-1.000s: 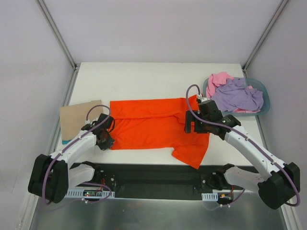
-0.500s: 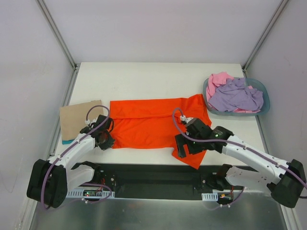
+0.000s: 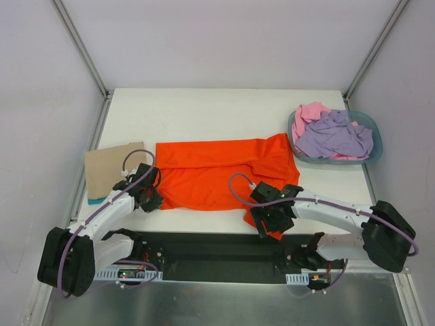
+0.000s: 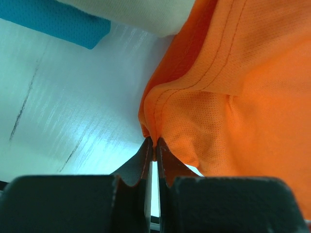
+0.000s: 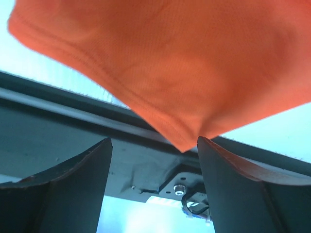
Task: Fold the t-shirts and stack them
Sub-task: Fold the tshirt
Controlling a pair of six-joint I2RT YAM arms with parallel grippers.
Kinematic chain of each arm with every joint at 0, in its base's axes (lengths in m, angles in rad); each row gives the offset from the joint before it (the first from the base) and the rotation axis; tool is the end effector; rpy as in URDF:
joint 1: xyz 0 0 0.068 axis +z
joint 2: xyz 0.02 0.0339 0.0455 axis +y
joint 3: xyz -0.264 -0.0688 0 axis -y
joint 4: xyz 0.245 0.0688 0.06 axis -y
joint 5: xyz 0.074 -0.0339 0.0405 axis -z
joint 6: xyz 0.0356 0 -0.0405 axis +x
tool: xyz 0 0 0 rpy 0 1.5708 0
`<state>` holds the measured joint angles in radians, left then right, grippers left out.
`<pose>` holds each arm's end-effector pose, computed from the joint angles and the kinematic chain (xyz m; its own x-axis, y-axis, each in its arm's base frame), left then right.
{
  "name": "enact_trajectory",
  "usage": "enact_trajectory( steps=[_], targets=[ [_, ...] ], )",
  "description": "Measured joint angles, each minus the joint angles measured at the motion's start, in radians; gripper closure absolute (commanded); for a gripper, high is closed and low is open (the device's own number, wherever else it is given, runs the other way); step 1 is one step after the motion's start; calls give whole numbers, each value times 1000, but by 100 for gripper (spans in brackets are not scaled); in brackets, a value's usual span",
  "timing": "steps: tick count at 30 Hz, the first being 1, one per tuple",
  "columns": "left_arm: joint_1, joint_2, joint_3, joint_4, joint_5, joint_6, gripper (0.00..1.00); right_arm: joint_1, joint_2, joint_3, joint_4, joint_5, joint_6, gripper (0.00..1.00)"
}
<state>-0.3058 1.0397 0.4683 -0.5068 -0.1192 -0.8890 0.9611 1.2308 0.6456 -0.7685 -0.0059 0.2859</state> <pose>0.1696 -0.0491 0.1628 -0.7200 -0.5811 -0.3794 -0.4978 0.8133 -0.3012 0.1103 0.1583 0.1700 -0.7679 -0.6069 -0.2050 -0.6295 0.7741 0.0663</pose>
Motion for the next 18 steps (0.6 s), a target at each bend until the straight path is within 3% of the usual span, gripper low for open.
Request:
enact_trajectory(
  steps=[2, 4, 9, 13, 18],
  targets=[
    [0, -2, -2, 3, 6, -3, 100, 0, 41, 0, 11, 2, -2, 26],
    [0, -8, -6, 7, 7, -7, 100, 0, 76, 0, 19, 9, -2, 34],
    [0, -28, -18, 10, 8, -13, 100, 0, 121, 8, 11, 48, 0, 41],
    [0, -34, -21, 11, 11, -13, 100, 3, 148, 19, -6, 80, 3, 66],
    [0, -37, -22, 8, 14, -13, 100, 3, 143, 20, -27, 127, 23, 82]
  ],
)
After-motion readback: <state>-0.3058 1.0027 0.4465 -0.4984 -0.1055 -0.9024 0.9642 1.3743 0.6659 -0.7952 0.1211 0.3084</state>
